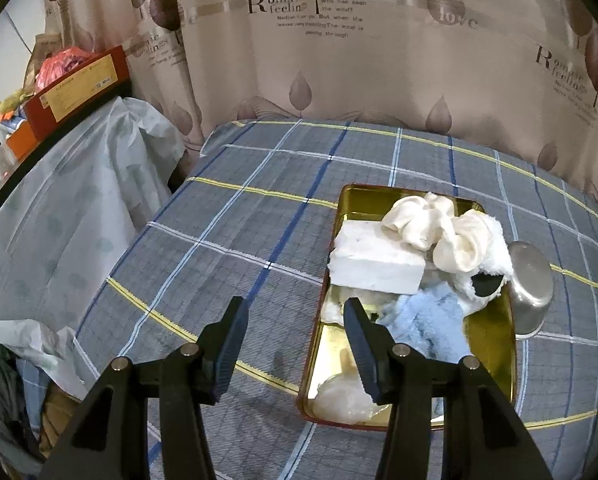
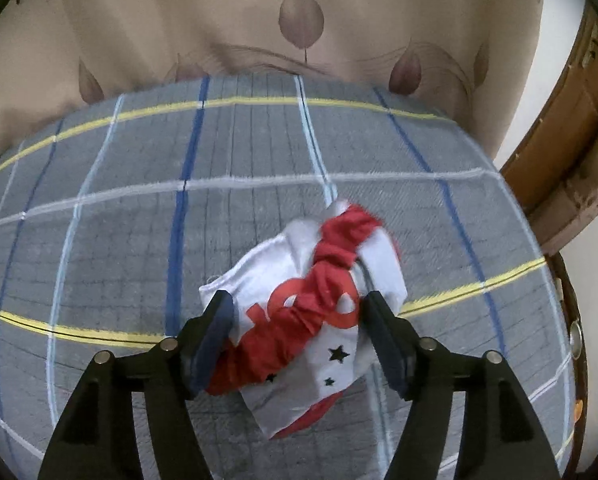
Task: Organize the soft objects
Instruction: 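Lower the white-and-red satin cloth onto the tray pile and open the right tool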
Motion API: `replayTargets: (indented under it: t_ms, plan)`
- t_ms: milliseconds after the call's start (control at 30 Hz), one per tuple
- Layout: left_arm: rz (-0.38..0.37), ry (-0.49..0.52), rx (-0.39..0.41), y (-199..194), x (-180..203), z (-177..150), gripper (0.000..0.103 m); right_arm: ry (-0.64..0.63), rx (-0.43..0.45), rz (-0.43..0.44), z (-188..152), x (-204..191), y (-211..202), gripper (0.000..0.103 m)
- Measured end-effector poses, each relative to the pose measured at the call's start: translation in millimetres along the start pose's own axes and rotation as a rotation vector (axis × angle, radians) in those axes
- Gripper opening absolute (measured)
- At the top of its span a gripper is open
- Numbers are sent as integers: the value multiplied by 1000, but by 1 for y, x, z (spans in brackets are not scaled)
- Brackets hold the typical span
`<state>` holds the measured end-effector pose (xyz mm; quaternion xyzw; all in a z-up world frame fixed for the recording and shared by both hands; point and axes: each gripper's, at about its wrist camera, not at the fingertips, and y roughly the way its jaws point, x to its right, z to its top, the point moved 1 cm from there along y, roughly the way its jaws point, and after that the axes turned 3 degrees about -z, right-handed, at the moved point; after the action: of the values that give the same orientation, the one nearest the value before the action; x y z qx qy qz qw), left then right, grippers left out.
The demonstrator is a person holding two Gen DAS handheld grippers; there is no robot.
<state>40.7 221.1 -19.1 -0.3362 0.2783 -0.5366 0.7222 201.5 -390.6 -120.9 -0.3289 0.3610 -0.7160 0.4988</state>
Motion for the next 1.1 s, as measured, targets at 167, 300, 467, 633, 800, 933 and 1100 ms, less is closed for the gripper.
replayTargets:
  t_ms: [167, 300, 467, 633, 800, 933, 1100]
  plan:
    - [2, 3, -7, 4, 1, -2, 51, -20, 22, -14, -4, -8, -2, 32]
    - [2, 11, -12, 5, 2, -6, 51, -59, 30, -33, -7, -13, -7, 22]
    - [6, 17, -11, 5, 3, -10, 51, -42, 45, -33, -12, -13, -19, 19]
    - [16, 23, -1, 4, 4, -13, 51, -60, 69, 2, -16, -24, -42, 19]
    - [5, 22, -1, 3, 4, -16, 51, -104, 117, 58, -20, -48, -74, 19]
    - [-14, 12, -12, 3, 2, -19, 51, -163, 157, 121, -26, -78, -107, 19]
    - [-16, -1, 5, -3, 0, -21, 51, -270, 208, 219, -39, -133, -151, 19]
